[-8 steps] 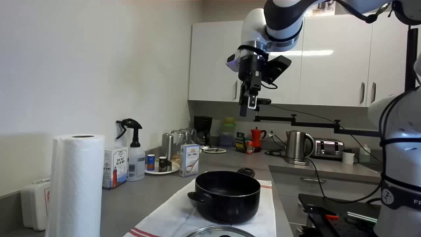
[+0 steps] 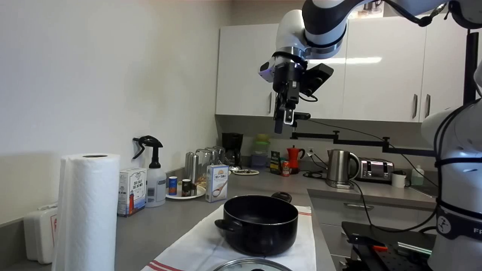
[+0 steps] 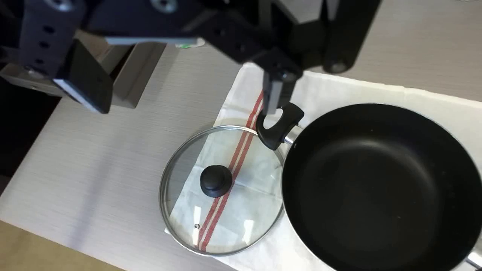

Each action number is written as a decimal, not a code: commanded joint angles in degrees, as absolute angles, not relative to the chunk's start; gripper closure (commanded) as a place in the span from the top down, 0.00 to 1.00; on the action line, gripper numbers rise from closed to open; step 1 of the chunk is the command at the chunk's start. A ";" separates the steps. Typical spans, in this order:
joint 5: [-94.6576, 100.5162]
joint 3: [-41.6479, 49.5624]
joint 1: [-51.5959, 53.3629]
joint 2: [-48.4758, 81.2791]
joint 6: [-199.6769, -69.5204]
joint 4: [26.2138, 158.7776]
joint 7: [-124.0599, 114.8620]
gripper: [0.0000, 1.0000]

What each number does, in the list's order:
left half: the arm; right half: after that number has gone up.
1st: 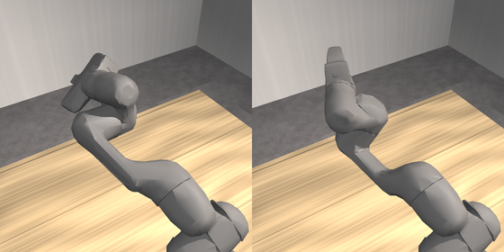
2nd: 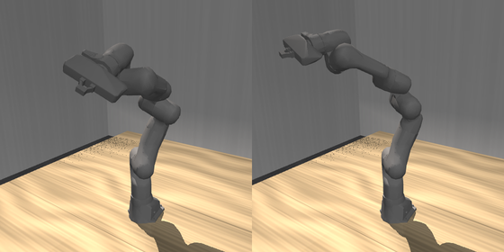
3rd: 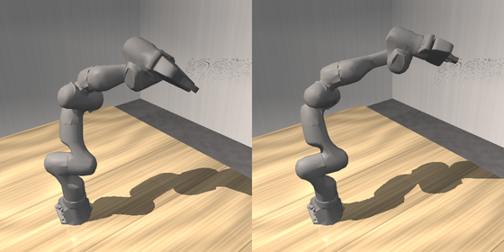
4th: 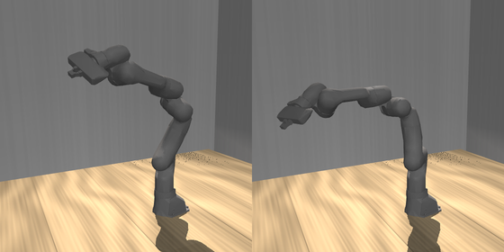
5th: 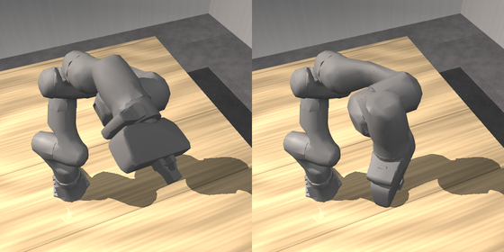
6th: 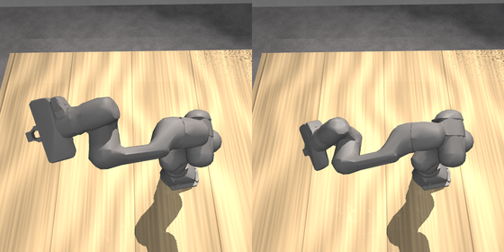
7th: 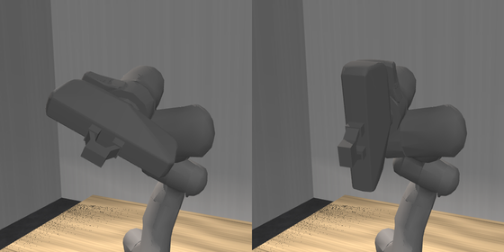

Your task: Put the lid on the pot

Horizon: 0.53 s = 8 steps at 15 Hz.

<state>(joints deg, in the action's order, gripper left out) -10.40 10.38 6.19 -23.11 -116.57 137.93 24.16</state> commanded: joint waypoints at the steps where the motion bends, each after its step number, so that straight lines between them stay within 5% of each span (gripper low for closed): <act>1: -10.93 9.15 4.84 -23.00 -116.35 137.81 24.57 1.00; 8: -10.84 6.77 4.50 -19.79 -123.98 139.66 20.92 1.00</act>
